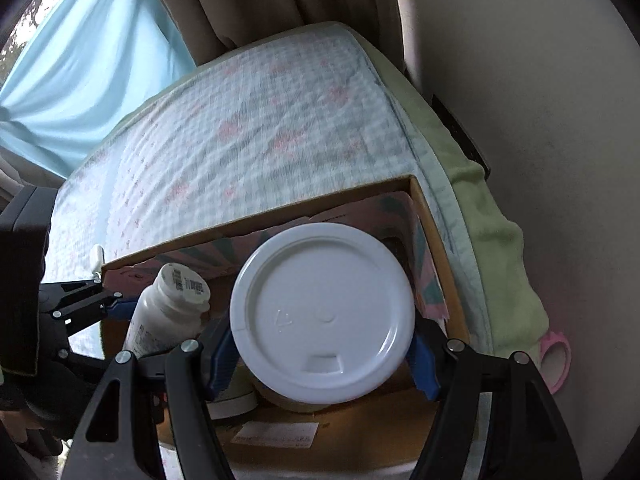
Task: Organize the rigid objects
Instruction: 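Carry pill bottle with left gripper while right gripper carries green tub to box, then open both grippers to drop pill bottle and green tub into box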
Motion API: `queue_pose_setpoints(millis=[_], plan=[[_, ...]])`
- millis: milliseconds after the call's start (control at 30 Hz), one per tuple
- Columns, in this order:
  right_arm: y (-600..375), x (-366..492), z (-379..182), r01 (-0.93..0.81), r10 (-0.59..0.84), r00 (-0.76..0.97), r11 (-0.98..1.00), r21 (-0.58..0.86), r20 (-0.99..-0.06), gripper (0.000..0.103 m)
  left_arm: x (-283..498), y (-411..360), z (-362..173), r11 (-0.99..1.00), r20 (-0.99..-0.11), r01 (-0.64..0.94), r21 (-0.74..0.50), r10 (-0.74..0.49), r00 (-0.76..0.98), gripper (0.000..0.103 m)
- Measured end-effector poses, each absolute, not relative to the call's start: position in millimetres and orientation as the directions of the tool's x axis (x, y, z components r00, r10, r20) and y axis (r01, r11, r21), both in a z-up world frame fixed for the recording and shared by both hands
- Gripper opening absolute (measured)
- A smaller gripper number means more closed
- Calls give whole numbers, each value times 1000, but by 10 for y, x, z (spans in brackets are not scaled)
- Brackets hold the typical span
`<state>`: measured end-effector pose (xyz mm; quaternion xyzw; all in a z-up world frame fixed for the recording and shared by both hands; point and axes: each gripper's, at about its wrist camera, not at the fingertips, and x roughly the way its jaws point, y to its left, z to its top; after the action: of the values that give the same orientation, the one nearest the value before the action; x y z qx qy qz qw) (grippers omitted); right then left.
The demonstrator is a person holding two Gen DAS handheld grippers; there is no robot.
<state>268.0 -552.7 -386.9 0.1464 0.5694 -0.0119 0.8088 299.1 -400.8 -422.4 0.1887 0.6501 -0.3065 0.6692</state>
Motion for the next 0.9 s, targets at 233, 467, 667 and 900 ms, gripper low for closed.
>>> queue_pose_setpoints(millis=[233, 467, 667, 900], plan=[[-5549, 2723, -4044, 218, 165, 323, 945, 243, -932, 66, 2996, -4102, -4293, 707, -989, 695, -128, -148, -32, 52], [-5662, 2662, -3933, 283, 189, 436, 900, 333, -880, 103, 2919, -4164, -4116, 669, -983, 738, -90, -179, 42, 103], [-5659, 2498, -3819, 274, 138, 463, 917, 289, -876, 103, 2841, -3947, -4003, 678, -983, 733, -57, -166, 77, 103], [-5650, 2417, -3688, 272, 98, 465, 930, 247, -880, 103, 2726, -3679, -3855, 720, -983, 690, -76, -170, 70, 103]])
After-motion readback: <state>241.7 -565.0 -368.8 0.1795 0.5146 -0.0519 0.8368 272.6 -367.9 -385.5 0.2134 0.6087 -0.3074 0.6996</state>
